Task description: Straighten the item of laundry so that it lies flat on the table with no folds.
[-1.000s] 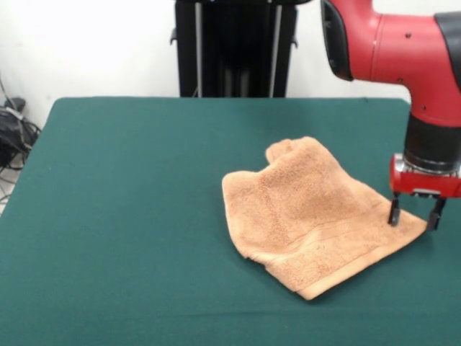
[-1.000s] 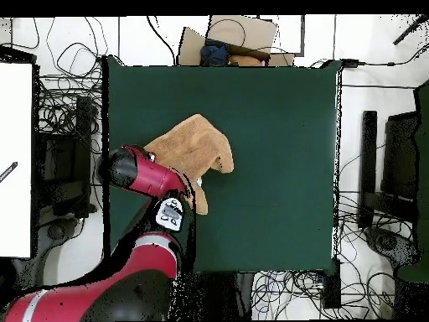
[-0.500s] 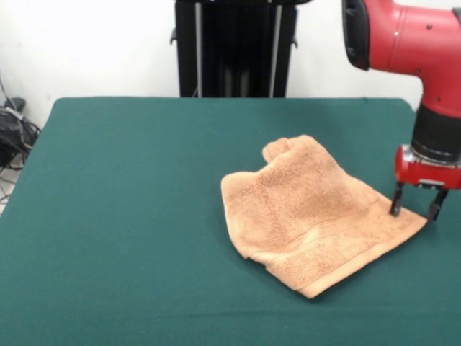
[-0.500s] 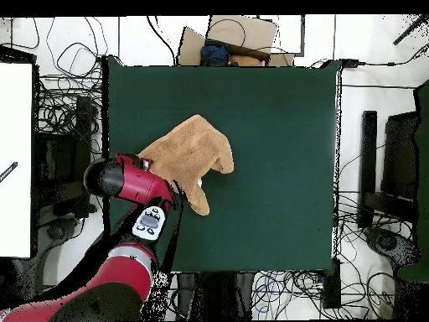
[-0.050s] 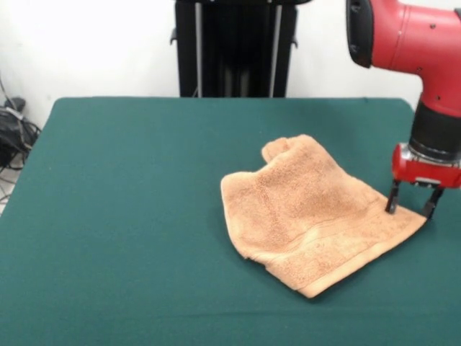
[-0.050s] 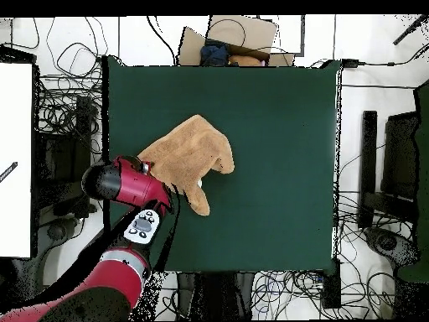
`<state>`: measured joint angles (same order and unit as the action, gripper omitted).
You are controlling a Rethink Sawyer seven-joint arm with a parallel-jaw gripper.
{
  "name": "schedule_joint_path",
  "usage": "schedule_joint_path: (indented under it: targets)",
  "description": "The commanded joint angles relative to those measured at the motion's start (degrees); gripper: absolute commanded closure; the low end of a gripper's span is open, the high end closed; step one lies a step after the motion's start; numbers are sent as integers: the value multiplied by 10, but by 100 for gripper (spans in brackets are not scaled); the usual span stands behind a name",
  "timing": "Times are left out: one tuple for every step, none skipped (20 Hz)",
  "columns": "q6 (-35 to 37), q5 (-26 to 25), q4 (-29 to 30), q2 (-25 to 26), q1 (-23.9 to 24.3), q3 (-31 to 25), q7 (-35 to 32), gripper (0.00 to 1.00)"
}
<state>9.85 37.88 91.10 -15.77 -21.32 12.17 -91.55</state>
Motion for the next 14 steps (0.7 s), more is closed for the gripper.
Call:
schedule_joint_path:
  targets:
    - [53, 20, 5, 33, 9, 0, -165, 0]
    - [53, 20, 5, 33, 11, -1, -163, 0]
    - [53, 19, 5, 33, 12, -1, -162, 0]
    - [53, 19, 4, 34, 11, 0, -162, 0]
    - [54, 19, 3, 34, 11, 0, -162, 0]
    - [56, 19, 3, 34, 11, 2, -162, 0]
    - [57, 19, 2, 35, 11, 2, -163, 0]
    - [58, 19, 2, 35, 10, 3, -163, 0]
    - [60, 19, 0, 36, 9, 5, -164, 0]
    - [61, 20, 0, 36, 8, 7, -165, 0]
    - [62, 19, -1, 37, 7, 9, -165, 0]
    - [63, 19, -3, 38, 5, 12, -166, 0]
    - [63, 19, -4, 38, 2, 16, -166, 0]
    - [66, 19, -5, 39, -1, 21, -169, 0]
